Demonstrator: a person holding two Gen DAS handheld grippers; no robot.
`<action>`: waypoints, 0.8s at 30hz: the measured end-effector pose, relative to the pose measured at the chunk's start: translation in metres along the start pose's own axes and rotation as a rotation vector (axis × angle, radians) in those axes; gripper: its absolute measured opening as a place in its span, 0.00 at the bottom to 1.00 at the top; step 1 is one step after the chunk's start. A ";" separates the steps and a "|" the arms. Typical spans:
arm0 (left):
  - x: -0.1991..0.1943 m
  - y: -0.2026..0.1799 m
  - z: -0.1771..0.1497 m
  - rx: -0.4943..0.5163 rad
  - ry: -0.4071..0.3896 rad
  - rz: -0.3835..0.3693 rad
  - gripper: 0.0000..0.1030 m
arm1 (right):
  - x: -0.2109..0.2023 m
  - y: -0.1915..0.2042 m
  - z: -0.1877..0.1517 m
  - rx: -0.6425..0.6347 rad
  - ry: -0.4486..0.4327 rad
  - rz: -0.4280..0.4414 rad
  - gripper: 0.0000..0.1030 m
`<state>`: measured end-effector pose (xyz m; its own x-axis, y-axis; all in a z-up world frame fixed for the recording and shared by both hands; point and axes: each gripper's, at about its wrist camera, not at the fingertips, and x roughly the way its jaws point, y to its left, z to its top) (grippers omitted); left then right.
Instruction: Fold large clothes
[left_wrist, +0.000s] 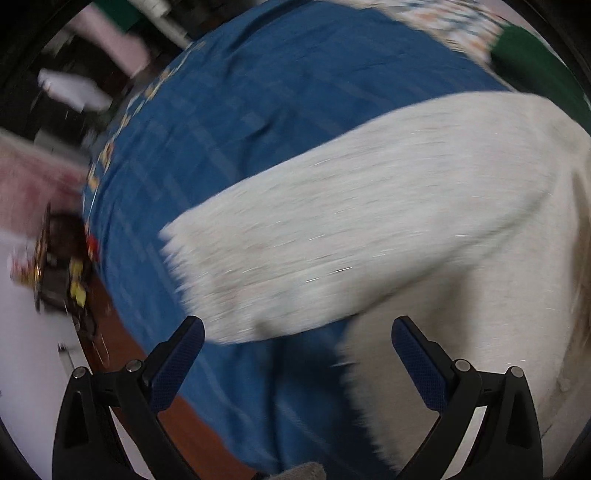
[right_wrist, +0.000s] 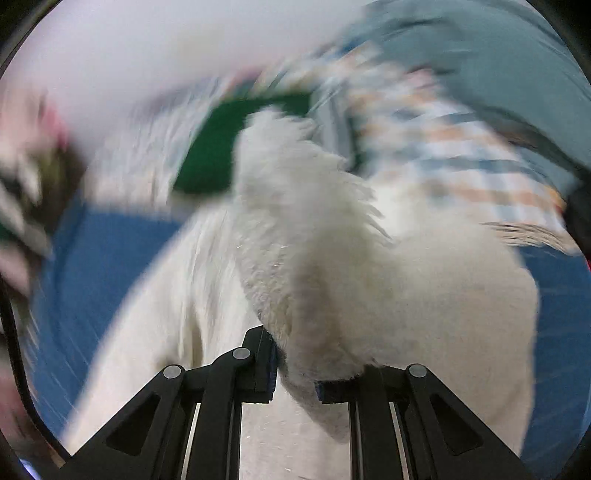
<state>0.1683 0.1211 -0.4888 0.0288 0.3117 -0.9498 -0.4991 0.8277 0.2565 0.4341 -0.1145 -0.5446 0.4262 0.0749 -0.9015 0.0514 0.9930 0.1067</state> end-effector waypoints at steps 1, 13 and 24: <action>0.005 0.014 0.001 -0.021 0.012 -0.008 1.00 | 0.033 0.026 -0.011 -0.072 0.093 -0.026 0.23; 0.108 0.106 0.012 -0.566 0.226 -0.473 0.95 | 0.000 0.041 -0.069 -0.005 0.254 0.222 0.60; 0.087 0.147 0.167 -0.423 -0.165 -0.317 0.25 | 0.030 -0.026 -0.058 0.219 0.297 0.242 0.58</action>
<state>0.2418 0.3482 -0.5038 0.3526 0.1747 -0.9193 -0.7474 0.6438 -0.1643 0.3932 -0.1330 -0.5993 0.1730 0.3577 -0.9177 0.1856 0.9032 0.3870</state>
